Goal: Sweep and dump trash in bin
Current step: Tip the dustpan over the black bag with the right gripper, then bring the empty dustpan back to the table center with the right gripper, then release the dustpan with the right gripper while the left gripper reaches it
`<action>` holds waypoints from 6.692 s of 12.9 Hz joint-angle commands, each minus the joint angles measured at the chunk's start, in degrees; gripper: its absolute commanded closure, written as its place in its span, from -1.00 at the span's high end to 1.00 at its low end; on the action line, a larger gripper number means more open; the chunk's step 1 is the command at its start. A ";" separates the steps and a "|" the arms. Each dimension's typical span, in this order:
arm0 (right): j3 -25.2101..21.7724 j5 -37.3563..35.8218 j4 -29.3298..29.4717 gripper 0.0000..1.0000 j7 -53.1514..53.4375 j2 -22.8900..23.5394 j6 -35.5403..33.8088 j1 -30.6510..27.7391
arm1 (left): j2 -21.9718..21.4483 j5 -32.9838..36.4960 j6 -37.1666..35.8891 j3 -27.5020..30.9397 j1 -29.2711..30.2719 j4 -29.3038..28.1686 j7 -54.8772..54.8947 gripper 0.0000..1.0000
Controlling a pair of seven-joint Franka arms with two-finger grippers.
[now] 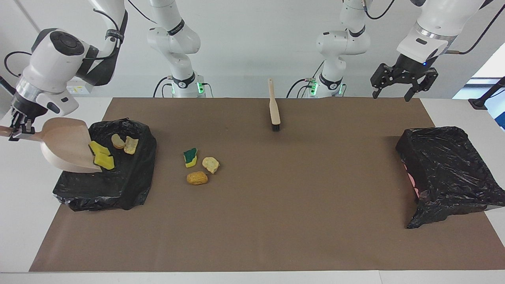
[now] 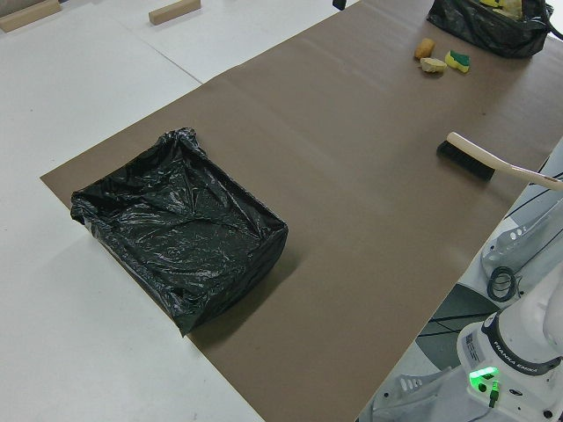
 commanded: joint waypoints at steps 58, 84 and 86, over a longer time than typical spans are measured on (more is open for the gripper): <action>17.32 55.18 24.57 0.07 147.70 31.20 -17.21 40.01 | -3.73 1.71 -6.65 6.05 1.01 -2.75 4.85 1.00; 17.32 71.70 -23.85 1.00 157.71 -4.74 -12.72 58.37 | 13.05 0.56 30.43 5.25 -26.58 -16.63 -30.12 1.00; 17.32 73.88 -24.65 1.00 158.33 -4.49 -12.64 59.78 | 14.54 0.56 34.11 5.25 -28.68 -18.56 -30.56 1.00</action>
